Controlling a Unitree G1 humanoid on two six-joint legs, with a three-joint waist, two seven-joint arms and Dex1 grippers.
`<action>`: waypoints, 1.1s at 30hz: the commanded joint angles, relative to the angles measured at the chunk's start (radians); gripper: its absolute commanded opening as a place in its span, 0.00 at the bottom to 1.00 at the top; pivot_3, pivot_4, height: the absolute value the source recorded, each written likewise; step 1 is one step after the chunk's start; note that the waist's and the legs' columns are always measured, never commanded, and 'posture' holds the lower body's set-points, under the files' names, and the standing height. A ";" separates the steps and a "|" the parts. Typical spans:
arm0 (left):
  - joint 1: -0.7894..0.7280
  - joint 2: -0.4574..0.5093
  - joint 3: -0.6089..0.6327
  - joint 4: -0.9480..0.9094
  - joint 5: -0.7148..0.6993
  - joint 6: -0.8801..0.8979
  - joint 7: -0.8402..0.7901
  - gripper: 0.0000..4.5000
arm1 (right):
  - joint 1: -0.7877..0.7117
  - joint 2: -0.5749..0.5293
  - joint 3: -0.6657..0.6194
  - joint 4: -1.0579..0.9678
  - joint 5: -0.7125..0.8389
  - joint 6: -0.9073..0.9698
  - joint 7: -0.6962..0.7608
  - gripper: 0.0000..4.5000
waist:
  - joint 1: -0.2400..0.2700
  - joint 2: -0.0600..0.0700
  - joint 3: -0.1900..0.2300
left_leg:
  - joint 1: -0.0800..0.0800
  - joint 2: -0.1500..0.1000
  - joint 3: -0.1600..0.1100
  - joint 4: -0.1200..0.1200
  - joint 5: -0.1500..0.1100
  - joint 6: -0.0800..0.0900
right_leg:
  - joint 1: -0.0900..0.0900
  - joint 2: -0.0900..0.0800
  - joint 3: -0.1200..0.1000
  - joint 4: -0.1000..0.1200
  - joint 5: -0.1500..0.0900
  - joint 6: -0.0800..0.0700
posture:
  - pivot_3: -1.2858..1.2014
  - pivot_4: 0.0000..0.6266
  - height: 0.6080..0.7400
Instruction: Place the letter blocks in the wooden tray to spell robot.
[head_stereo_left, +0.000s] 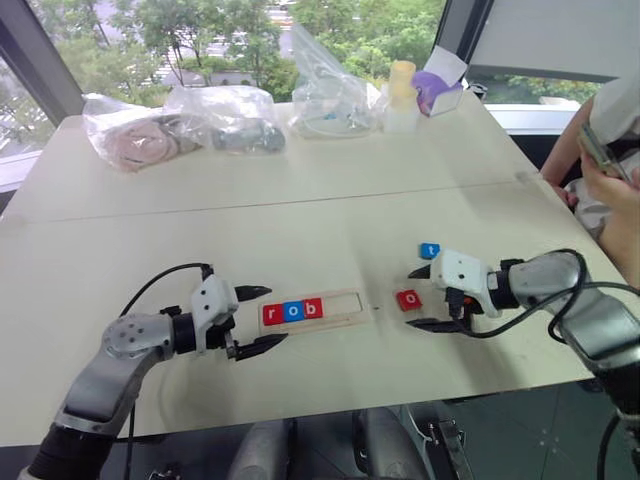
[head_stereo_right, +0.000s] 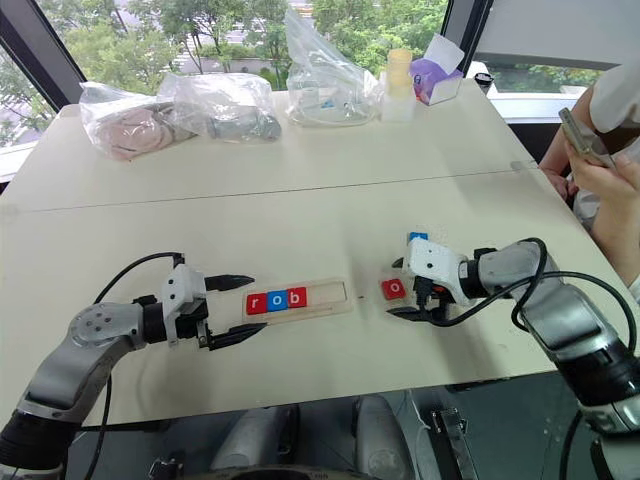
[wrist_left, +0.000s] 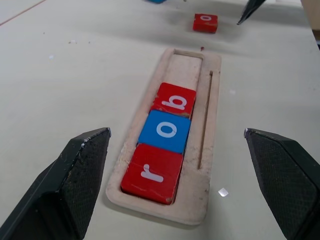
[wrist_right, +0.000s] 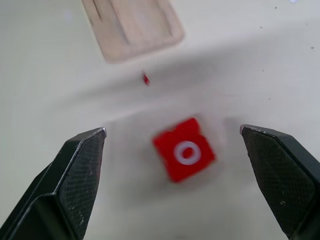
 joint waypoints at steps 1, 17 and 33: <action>0.005 -0.001 0.015 -0.032 -0.003 -0.008 0.015 1.00 | -0.073 0.023 0.040 0.136 -0.061 -0.163 0.093 0.99 | 0.001 0.000 0.000 | 0.000 0.000 0.000 0.000 0.000 0.000 | 0.000 0.000 0.000 0.000 0.000 0.000 | 0.52 0.24 1.00; 0.042 0.011 0.034 -0.070 -0.012 0.003 0.039 1.00 | -0.150 0.117 0.052 0.336 -0.105 -0.288 0.197 0.25 | 0.002 0.000 0.000 | 0.002 0.000 -0.001 0.000 0.000 0.000 | 0.003 -0.002 0.001 0.000 0.000 -0.003 | 0.52 0.24 1.00; 0.037 0.011 0.034 -0.066 -0.011 0.006 0.040 1.00 | -0.198 0.301 0.136 -0.043 -0.077 0.141 0.107 0.25 | 0.007 0.001 0.000 | 0.000 0.000 -0.001 0.000 0.000 0.000 | -0.002 -0.003 0.001 0.001 0.000 -0.003 | 0.52 0.24 1.00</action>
